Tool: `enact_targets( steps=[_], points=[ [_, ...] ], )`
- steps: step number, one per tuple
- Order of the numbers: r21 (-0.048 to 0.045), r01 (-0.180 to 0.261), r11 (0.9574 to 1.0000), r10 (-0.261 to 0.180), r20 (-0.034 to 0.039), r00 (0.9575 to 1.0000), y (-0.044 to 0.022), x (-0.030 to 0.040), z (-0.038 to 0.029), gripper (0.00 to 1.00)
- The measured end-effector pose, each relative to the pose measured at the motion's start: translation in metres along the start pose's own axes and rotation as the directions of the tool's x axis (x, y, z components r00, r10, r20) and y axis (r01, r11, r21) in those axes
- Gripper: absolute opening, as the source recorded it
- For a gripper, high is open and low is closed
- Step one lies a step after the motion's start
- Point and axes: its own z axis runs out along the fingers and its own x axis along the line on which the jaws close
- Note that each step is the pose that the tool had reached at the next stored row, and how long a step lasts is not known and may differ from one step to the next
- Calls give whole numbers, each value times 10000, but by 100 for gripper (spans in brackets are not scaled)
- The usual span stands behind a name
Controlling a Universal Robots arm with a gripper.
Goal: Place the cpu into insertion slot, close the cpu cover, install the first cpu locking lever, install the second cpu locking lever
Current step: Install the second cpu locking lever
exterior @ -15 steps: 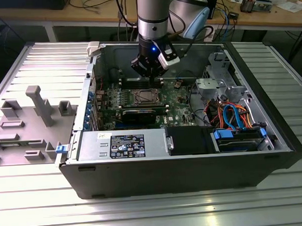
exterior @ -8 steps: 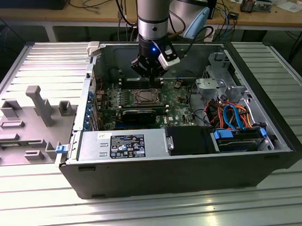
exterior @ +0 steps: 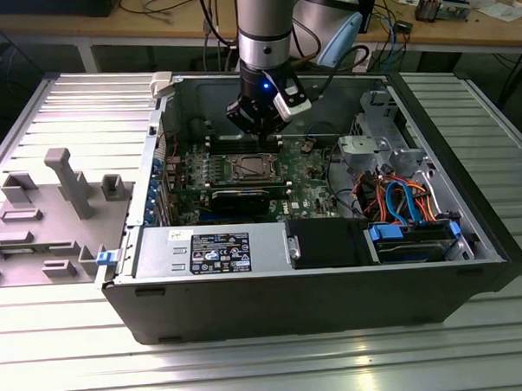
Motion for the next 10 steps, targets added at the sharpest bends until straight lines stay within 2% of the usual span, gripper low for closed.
enact_targets(
  steps=[10],
  points=[
    [-2,0,10000,0,2,10000,2,-2,-64,11]
  ],
)
